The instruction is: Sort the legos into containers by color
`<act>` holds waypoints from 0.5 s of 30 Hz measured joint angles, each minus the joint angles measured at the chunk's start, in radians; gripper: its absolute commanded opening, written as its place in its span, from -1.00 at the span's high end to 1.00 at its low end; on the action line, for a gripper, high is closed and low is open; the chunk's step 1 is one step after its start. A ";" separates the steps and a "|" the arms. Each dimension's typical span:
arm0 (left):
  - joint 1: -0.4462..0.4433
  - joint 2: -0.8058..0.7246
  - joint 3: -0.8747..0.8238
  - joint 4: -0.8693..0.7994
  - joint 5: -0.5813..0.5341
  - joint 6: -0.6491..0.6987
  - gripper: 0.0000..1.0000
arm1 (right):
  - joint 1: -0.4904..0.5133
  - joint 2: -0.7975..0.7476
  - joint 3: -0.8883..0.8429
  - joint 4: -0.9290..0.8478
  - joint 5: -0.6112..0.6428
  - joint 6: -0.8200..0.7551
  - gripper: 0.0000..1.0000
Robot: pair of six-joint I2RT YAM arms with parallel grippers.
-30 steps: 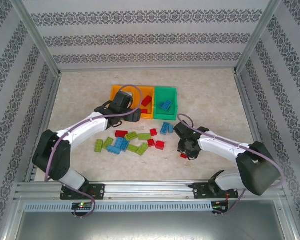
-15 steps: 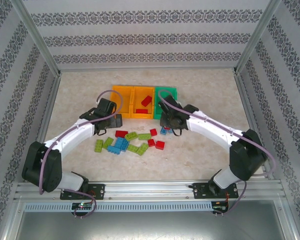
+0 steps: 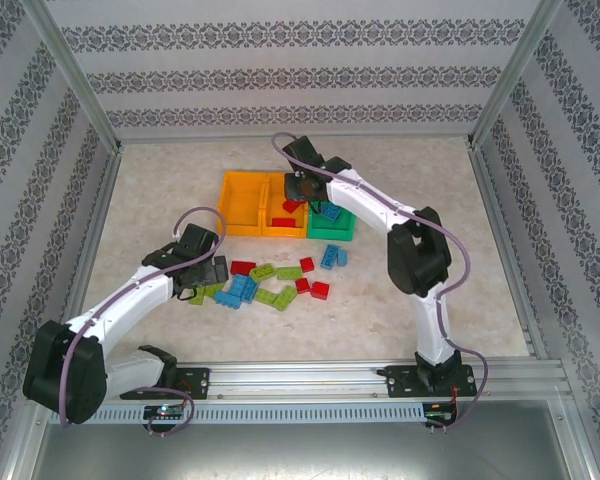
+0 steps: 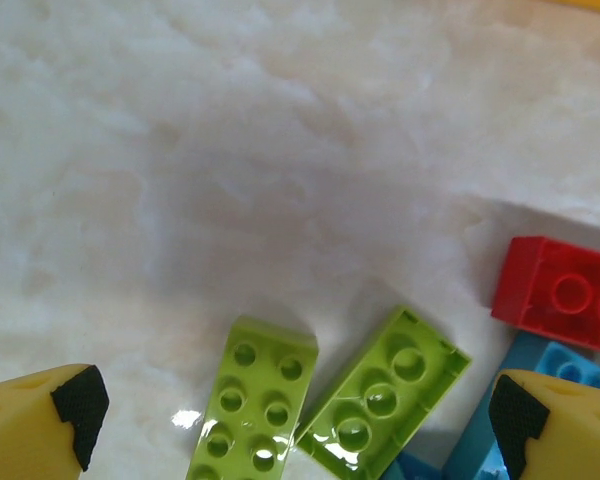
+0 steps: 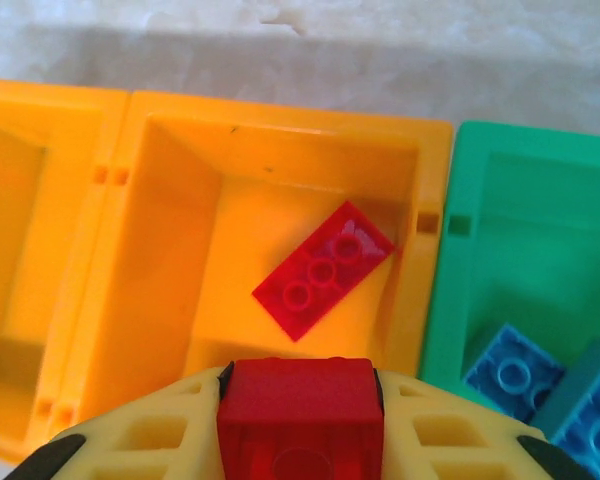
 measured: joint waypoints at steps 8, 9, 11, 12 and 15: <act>0.021 0.037 -0.008 -0.005 0.039 -0.012 -0.82 | -0.010 0.081 0.062 -0.037 -0.020 -0.035 0.03; 0.025 0.040 -0.012 -0.003 0.040 -0.012 -0.80 | -0.010 0.081 0.065 -0.038 -0.022 -0.036 0.00; 0.032 0.040 -0.023 -0.003 0.047 -0.014 -0.75 | -0.010 0.081 0.068 -0.042 -0.022 -0.041 -0.06; 0.035 0.041 -0.028 -0.002 0.053 -0.014 -0.73 | -0.010 0.081 0.068 -0.042 -0.023 -0.044 -0.08; 0.050 0.051 -0.039 -0.002 0.064 -0.014 -0.69 | -0.010 0.082 0.068 -0.044 -0.022 -0.053 -0.10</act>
